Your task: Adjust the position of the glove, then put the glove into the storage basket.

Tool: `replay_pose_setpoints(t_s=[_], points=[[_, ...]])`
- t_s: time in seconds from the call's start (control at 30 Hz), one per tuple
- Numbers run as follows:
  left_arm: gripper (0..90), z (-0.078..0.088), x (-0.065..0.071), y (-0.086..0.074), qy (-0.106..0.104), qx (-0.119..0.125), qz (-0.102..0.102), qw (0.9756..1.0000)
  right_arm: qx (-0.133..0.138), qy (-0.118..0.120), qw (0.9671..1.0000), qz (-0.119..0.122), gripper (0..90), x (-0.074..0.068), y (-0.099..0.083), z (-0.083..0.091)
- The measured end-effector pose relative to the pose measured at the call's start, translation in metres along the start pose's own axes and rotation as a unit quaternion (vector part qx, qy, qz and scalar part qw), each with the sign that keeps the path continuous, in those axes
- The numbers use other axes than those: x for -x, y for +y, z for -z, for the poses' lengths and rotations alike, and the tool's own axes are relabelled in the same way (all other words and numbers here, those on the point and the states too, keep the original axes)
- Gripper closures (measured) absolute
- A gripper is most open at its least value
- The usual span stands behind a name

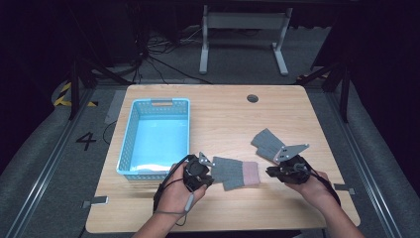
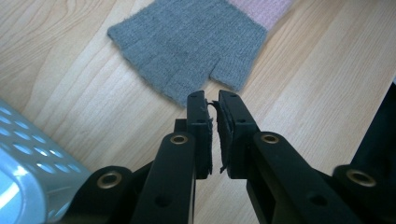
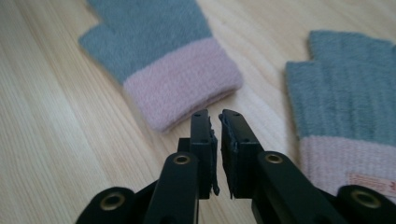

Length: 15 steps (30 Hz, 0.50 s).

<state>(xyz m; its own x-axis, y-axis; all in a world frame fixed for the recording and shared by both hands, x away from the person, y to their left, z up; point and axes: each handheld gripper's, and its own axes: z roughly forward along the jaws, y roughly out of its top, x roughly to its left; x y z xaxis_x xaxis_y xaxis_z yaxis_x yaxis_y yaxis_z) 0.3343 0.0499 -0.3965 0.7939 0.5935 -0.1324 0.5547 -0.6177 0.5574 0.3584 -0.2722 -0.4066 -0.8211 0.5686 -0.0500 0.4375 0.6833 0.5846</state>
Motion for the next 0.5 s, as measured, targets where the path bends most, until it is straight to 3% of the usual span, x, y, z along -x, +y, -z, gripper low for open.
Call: replay_pose_setpoints(t_s=[0.23,0.33,0.5], points=[[81.4,0.001,-0.001,0.0,-0.001,0.0,0.002,1.0,0.033,-0.016,0.9975,-0.06,78.8,0.018,0.001,0.015],[80.4,0.001,-0.001,0.0,-0.001,0.001,0.002,1.0,0.045,-0.017,0.9961,-0.075,76.6,0.029,0.003,0.019],[79.1,0.002,-0.002,0.0,-0.006,-0.003,0.002,1.0,0.036,-0.023,0.9955,-0.085,74.0,0.044,0.008,0.02]])
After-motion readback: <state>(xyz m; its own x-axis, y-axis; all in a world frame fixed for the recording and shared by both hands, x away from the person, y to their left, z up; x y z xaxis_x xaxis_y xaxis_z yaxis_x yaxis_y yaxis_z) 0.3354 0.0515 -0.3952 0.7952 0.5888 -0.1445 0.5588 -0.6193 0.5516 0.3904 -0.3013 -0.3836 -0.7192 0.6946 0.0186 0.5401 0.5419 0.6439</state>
